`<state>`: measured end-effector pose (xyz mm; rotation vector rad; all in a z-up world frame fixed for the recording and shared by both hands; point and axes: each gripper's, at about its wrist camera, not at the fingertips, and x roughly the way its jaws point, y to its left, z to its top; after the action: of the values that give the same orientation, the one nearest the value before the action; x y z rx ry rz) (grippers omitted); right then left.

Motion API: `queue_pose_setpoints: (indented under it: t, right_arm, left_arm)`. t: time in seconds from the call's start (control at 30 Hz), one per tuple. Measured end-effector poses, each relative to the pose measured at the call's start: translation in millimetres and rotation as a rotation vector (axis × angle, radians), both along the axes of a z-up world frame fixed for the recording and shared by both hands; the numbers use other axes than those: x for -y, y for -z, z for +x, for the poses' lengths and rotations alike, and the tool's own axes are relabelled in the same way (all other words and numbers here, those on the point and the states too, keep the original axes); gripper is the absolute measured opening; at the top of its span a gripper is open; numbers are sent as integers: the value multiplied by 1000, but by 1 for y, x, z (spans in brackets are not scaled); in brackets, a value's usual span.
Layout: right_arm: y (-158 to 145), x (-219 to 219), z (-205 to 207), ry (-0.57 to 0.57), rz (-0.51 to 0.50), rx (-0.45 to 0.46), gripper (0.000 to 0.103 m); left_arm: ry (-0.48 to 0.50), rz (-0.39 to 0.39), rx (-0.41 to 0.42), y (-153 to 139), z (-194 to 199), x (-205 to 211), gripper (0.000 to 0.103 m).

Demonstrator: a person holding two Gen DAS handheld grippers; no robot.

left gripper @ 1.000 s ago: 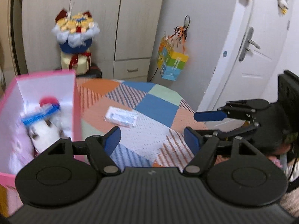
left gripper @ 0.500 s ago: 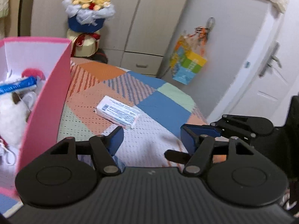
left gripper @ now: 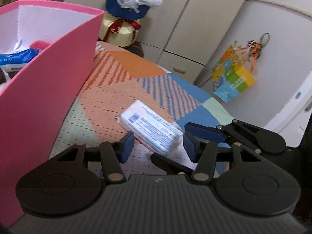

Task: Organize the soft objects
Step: 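Reach the left gripper to the white box and close on it, then lift the white box with the left gripper and carry it over the pink box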

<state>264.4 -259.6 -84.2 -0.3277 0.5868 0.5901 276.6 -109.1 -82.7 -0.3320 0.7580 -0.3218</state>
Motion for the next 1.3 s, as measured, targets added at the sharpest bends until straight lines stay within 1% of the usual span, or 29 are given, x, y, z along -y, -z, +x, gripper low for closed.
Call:
queue_pose_setpoints:
  t: [0.17, 0.23, 0.27, 0.3, 0.33, 0.4, 0.6, 0.77, 0.83, 0.93, 1.07, 1.23, 1.3]
  right_arm:
    - [12, -4, 14, -15, 5, -20, 66]
    - [15, -3, 18, -7, 32, -44, 66]
    - [15, -2, 18, 1, 45, -49, 58]
    - [15, -2, 16, 16, 46, -47, 54]
    - [15, -3, 15, 42, 42, -52, 53]
    - [14, -2, 10, 84, 73, -75, 50]
    - [18, -4, -8, 148, 110, -94, 47]
    - [16, -4, -10, 241, 185, -150, 46]
    - [16, -5, -11, 267, 200, -157, 46]
    - [16, -5, -16, 289, 224, -169, 45]
    - [13, -4, -27, 310, 260, -189, 45]
    - [11, -4, -47, 338, 285, -219, 45]
    - [7, -7, -62, 349, 269, -211, 45]
  left_arm:
    - [-18, 1, -24, 7, 6, 1, 51]
    - [-19, -4, -37, 11, 9, 3, 51]
    - [-15, -14, -41, 13, 9, 2, 51]
    - [-11, -22, -43, 14, 9, 2, 51]
    - [-12, -28, -40, 15, 9, 2, 51]
    - [-14, -41, -33, 15, 9, 1, 51]
    - [-11, -34, -36, 17, 10, 3, 54]
    - [-12, -8, -28, 17, 8, 6, 54]
    - [-1, 18, -21, 16, 5, 8, 50]
    - [18, 50, -9, 13, -1, 9, 47]
    - [42, 89, 11, 7, -16, 11, 47]
    - [74, 93, 3, 4, -35, 8, 47]
    - [89, 92, 6, 2, -45, 7, 47]
